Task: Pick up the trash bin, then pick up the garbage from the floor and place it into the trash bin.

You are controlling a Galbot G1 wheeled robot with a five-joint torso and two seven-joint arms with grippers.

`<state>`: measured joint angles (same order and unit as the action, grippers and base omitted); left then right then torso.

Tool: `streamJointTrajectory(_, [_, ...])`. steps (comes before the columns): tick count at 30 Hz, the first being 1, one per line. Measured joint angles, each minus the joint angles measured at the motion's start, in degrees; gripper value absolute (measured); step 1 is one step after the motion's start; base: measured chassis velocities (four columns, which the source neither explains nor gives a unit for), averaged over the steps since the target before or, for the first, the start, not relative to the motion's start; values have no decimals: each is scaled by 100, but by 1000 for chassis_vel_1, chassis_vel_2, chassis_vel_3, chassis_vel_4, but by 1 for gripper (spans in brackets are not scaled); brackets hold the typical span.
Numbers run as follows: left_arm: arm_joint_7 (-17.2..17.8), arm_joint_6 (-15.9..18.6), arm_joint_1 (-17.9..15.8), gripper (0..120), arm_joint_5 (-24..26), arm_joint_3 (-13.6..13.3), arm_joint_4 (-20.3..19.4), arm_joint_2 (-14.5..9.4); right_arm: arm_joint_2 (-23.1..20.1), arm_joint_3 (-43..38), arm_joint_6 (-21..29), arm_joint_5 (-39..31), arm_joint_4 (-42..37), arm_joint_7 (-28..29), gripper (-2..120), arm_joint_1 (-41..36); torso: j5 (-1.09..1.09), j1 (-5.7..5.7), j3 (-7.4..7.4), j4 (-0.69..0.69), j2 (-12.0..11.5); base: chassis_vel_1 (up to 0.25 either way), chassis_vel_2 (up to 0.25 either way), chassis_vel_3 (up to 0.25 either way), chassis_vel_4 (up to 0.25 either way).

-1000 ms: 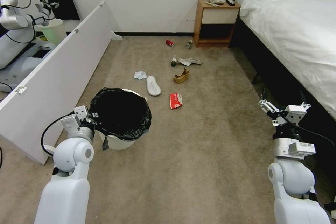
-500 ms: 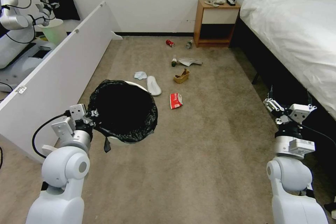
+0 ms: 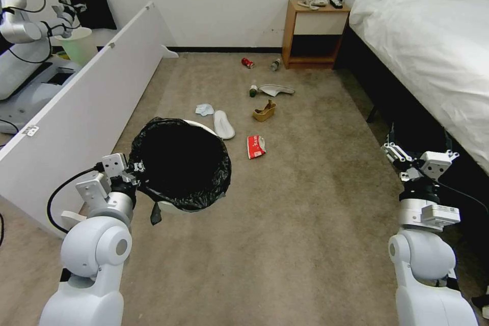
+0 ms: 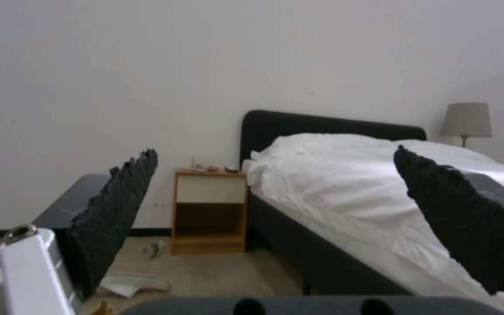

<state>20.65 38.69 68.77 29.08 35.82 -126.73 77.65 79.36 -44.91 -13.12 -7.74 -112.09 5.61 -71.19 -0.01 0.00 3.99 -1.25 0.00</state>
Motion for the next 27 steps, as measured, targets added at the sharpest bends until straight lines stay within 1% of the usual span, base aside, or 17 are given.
streamJointTrajectory(11, [0,0,-49,4,-2,11,67,7,13,-1,-11,-17,6,-45,100,39,0,0,0,0,0,-2,5,4,-4])
streamJointTrajectory(27, [-3,-1,-127,4,-8,-21,125,24,11,-8,-21,-36,46,-71,100,82,1,0,0,0,0,-56,49,56,-51])
